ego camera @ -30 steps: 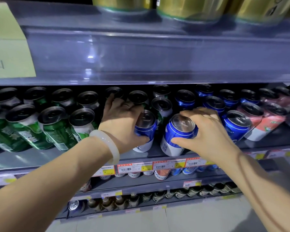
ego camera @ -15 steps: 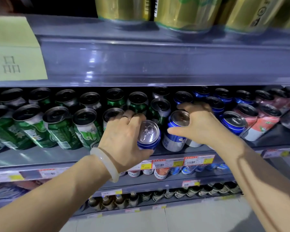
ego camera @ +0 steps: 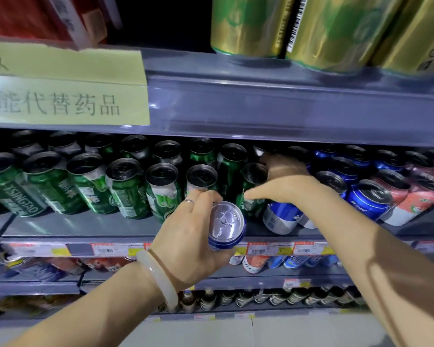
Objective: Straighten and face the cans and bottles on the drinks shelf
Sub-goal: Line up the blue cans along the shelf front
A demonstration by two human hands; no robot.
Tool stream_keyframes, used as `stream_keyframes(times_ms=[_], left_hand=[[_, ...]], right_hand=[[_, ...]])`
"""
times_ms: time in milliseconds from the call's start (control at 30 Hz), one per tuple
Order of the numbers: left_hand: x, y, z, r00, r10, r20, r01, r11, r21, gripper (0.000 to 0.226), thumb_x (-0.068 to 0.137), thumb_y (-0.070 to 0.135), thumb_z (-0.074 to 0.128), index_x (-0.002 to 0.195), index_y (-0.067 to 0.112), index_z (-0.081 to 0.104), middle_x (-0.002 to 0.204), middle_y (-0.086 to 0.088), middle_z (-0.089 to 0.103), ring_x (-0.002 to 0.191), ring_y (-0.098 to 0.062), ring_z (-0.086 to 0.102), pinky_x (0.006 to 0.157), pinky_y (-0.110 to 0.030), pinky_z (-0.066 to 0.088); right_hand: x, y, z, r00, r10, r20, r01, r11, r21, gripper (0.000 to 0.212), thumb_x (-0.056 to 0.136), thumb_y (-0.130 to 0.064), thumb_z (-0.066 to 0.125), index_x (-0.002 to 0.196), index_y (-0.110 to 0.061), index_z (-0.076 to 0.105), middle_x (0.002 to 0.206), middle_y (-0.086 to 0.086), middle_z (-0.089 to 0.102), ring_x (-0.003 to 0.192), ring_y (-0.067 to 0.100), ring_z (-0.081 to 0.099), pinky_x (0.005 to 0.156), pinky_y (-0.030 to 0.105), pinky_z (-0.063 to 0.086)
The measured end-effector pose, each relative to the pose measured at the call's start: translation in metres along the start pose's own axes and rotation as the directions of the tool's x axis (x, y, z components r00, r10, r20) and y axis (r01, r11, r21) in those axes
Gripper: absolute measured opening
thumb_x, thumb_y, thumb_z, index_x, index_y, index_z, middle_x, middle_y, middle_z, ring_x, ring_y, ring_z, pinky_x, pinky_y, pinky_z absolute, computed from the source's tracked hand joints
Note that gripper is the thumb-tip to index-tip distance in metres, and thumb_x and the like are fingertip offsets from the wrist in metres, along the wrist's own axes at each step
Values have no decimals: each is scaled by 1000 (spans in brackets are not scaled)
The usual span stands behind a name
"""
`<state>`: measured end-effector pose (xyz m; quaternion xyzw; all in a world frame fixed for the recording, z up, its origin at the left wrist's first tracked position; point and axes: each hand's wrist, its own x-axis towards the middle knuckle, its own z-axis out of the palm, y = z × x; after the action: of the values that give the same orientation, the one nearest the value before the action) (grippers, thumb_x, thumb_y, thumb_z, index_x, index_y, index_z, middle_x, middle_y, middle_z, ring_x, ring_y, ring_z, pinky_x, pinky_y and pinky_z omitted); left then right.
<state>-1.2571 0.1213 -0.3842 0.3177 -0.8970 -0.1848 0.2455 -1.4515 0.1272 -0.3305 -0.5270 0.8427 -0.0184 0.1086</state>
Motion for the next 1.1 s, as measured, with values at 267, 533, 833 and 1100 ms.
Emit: stream_keyframes(times_ms=[267,533,833,1100], left_hand=[[6,2,0,999,-38,25,40,997,-63,66,66,41,77,119,24,42,110,8,54,101,-12,50,73,-17,34],[14,6,2,994,-99,44,106,978,-179,66,67,33,77,122,21,41,116,6,52,103,-12,51,77,-16,37],[14,8,9,988,-143,52,152,952,-266,67,69,28,75,125,20,40,118,0,52,109,-21,52,88,-35,47],[21,25,24,983,-179,44,183,927,-326,76,70,34,76,131,18,34,124,-1,56,114,-20,52,90,-33,46]], right_hand=[[2,-14,9,997,-76,34,71,987,143,56,68,-40,78,115,-24,54,114,4,60,103,27,56,73,26,37],[10,-11,18,994,-107,-31,111,983,146,41,79,-30,68,117,-27,53,114,6,61,102,29,57,77,27,41],[-47,-12,11,944,-114,-310,282,766,578,23,76,-36,69,98,-31,62,95,-7,66,95,20,64,93,37,48],[-56,9,-1,901,-425,87,327,797,508,67,58,-17,87,104,-49,51,108,-36,59,102,-15,54,86,16,44]])
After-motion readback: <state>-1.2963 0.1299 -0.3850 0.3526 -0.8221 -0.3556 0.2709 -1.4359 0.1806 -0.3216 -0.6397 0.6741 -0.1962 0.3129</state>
